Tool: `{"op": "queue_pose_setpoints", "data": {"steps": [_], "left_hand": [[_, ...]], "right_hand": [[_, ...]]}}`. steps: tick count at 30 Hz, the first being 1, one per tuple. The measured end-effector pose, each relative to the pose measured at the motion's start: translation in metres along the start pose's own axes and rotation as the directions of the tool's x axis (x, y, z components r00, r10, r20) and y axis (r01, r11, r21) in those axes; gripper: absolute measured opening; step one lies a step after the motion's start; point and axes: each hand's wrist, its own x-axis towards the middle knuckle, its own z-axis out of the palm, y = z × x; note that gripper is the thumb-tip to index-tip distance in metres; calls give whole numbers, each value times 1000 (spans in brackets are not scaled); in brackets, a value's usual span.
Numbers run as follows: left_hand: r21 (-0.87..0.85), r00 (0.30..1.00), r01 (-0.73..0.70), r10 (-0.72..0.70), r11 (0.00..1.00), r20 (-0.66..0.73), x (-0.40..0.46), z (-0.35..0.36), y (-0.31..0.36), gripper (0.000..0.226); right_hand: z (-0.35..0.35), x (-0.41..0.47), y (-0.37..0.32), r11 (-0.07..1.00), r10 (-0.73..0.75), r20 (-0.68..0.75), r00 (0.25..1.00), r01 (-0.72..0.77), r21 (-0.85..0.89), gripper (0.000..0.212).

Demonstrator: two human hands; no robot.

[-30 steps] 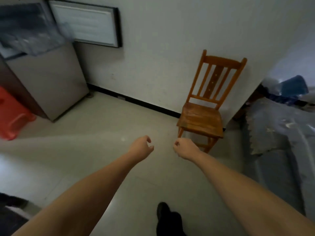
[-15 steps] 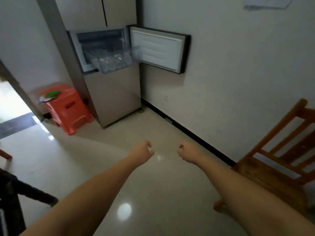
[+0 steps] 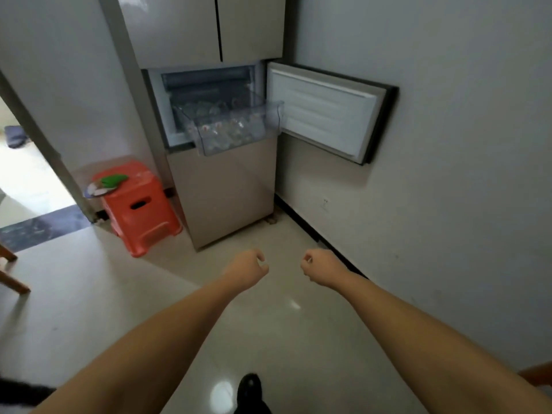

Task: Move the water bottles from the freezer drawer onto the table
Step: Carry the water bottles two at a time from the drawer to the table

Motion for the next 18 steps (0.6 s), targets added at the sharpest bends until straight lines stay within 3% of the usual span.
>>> {"op": "queue_pose_setpoints", "data": {"steps": [7, 14, 18], "left_hand": [[31, 996, -62, 64, 998, -64, 140, -83, 28, 28], [38, 999, -31, 32, 999, -23, 251, -109, 31, 29], [12, 997, 17, -17, 1000, -72, 330, -135, 37, 27]], "right_hand": [[-65, 141, -31, 997, -6, -105, 994, 14, 79, 29], [-94, 262, -47, 997, -42, -11, 999, 42, 63, 27], [-125, 355, -60, 993, -111, 20, 994, 110, 38, 22]]}}
